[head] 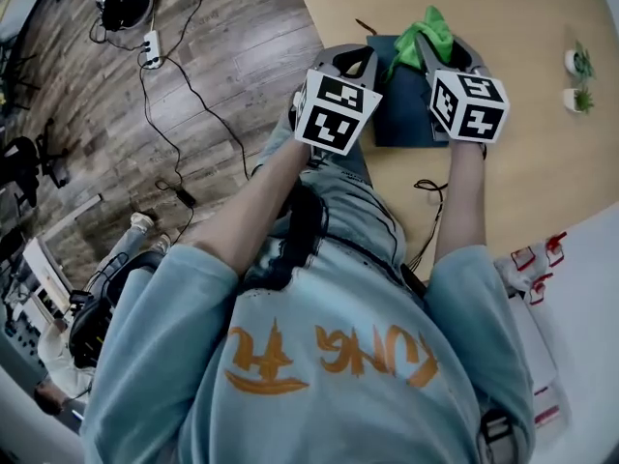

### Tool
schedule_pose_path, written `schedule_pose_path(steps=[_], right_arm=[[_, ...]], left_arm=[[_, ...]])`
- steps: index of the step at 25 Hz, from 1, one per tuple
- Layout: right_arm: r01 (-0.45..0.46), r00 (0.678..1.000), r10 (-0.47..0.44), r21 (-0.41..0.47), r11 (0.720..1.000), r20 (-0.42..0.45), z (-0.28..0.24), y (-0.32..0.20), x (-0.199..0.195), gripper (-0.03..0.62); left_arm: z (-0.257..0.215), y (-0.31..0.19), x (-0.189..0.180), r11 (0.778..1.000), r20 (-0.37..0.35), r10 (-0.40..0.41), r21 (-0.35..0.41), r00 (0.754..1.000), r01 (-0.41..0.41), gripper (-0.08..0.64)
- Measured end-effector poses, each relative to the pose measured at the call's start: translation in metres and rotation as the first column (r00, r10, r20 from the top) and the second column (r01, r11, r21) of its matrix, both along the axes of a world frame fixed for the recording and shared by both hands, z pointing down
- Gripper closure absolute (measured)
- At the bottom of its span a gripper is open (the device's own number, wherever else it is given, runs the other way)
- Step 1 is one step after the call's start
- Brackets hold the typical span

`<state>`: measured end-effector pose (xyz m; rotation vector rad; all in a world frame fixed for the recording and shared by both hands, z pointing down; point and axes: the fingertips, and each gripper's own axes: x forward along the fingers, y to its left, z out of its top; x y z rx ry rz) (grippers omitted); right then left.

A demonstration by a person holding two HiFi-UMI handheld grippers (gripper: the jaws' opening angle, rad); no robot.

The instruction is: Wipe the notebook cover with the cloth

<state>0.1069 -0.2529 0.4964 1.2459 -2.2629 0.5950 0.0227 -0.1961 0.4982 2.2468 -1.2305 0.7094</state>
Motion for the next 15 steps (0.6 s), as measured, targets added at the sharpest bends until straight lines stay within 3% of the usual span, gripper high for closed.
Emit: schedule_pose_path(steps=[5,10,15], right_arm=[[0.042,0.992,-0.037,0.037,0.998,-0.121,0.007,-0.011,-0.009,0.456],[0.113,0.949,-0.078,0.099,0.989,-0.305,0.014,-0.005,-0.015,0.456],[0.166,0.93,-0.108,0.14,0.976,-0.352,0.013,0.001,-0.02,0.457]], left_arm=[[0.006,-0.014,0.001,0.999,-0.007,-0.042,-0.014,0.999,0.042,0.541],[0.011,-0.012,0.006,0.998,-0.022,-0.038,-0.041,0.999,0.037,0.541],[0.015,-0.005,0.007,0.997,-0.033,-0.044,-0.065,0.998,0.042,0.541]])
